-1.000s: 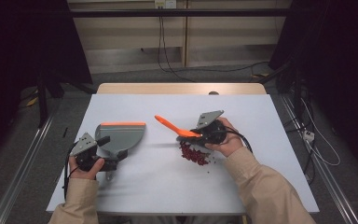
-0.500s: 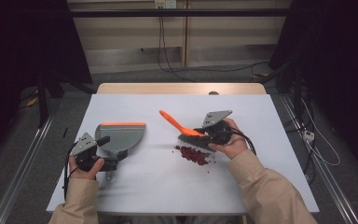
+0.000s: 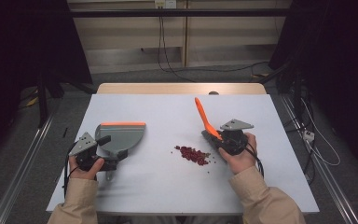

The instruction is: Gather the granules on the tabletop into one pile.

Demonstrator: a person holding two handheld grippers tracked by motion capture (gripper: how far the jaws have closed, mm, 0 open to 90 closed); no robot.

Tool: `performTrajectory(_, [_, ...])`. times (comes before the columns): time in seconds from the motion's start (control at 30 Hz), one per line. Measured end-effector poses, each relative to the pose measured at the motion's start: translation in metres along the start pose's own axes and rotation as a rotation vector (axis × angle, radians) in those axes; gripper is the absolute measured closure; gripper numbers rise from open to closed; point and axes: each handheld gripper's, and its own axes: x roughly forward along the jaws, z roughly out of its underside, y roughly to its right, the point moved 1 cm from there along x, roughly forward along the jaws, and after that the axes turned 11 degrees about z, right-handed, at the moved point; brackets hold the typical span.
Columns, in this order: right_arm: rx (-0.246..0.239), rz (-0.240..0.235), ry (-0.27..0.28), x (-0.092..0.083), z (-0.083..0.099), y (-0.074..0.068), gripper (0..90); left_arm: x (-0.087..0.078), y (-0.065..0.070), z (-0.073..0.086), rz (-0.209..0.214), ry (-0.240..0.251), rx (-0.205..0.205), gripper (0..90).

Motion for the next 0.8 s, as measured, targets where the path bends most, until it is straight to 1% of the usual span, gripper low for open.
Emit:
performTrajectory(0.03, [0.01, 0.008, -0.005, 0.0, 0.003, -0.002, 71.5, 0.0, 0.0, 0.0, 0.001, 0.0, 0.002, 5.4])
performTrajectory(0.1, [0.028, 0.005, -0.002, 0.002, 0.006, -0.008, 71.6, -0.001, 0.002, -0.001, 0.0, 0.005, 0.0, 5.4])
performTrajectory(0.13, [0.023, 0.014, 0.002, 0.002, 0.006, -0.012, 71.6, -0.001, 0.002, -0.001, -0.001, 0.004, 0.002, 5.4])
performTrajectory(0.3, [0.032, 0.013, 0.012, 0.01, 0.0, -0.029, 71.6, 0.0, 0.002, -0.001, -0.003, 0.002, 0.002, 5.4])
performTrajectory(0.37, [0.039, -0.001, 0.022, 0.013, -0.002, -0.033, 71.6, 0.0, 0.002, -0.001, -0.004, 0.001, 0.0, 5.4])
performTrajectory(0.43, [0.046, 0.007, 0.026, 0.016, -0.004, -0.036, 71.6, 0.0, 0.002, -0.001, -0.004, -0.001, 0.0, 5.4])
performTrajectory(0.47, [0.057, -0.005, 0.031, 0.018, -0.005, -0.036, 71.6, 0.0, 0.002, -0.001, -0.003, -0.005, 0.004, 5.4])
performTrajectory(0.5, [0.063, 0.0, 0.034, 0.019, -0.006, -0.037, 71.6, 0.0, 0.002, -0.001, -0.003, -0.004, 0.005, 5.4])
performTrajectory(0.57, [0.06, -0.007, 0.032, 0.021, -0.008, -0.039, 71.5, 0.0, 0.002, -0.001, -0.002, -0.002, 0.005, 5.4])
performTrajectory(0.6, [0.066, -0.008, 0.04, 0.021, -0.008, -0.039, 71.5, 0.0, 0.002, -0.001, -0.002, -0.003, 0.005, 5.4])
performTrajectory(0.63, [0.071, -0.02, 0.05, 0.022, -0.009, -0.038, 71.6, 0.0, 0.002, -0.001, -0.005, -0.007, 0.004, 5.4])
performTrajectory(0.67, [0.075, -0.018, 0.05, 0.022, -0.011, -0.038, 71.5, 0.0, 0.002, -0.001, -0.005, -0.006, 0.003, 5.4])
performTrajectory(0.7, [0.063, -0.008, 0.056, 0.02, -0.012, -0.038, 71.5, 0.0, 0.002, -0.001, -0.005, -0.007, 0.004, 5.4])
performTrajectory(0.73, [0.052, -0.009, 0.06, 0.019, -0.014, -0.038, 71.5, 0.0, 0.002, -0.001, -0.003, -0.003, 0.005, 5.4])
performTrajectory(0.8, [0.05, -0.01, 0.063, 0.015, -0.015, -0.035, 71.5, 0.0, 0.002, -0.001, -0.005, -0.005, 0.005, 5.4])
